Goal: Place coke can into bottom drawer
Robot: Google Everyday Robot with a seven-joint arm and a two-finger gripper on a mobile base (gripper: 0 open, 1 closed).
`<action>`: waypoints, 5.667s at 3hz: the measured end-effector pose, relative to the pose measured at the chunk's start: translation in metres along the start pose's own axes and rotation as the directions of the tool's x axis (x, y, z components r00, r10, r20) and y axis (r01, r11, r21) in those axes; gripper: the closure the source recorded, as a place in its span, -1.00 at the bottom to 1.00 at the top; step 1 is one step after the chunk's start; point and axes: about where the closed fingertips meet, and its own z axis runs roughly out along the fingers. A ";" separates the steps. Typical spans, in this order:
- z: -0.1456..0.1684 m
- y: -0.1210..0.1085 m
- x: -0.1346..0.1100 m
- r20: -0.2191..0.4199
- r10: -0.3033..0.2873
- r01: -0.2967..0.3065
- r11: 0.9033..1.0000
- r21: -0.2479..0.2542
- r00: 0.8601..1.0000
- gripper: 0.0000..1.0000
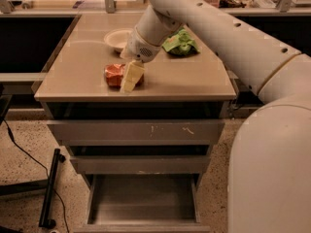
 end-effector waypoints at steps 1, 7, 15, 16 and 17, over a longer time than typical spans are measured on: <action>0.000 0.000 0.000 0.000 0.000 0.000 1.000 0.000 1.000 -0.18; -0.098 0.135 0.024 0.078 0.218 -0.225 0.968 0.109 0.973 1.00; 0.130 0.238 0.239 0.265 0.755 -0.742 0.649 -0.169 0.600 1.00; 0.159 0.237 0.272 0.274 0.801 -0.796 0.583 -0.160 0.532 1.00; 0.213 0.238 0.321 0.262 0.857 -0.851 0.494 -0.179 0.443 1.00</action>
Offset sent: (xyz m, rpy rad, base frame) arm 0.0000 0.0000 0.0000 0.0000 0.0000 0.0000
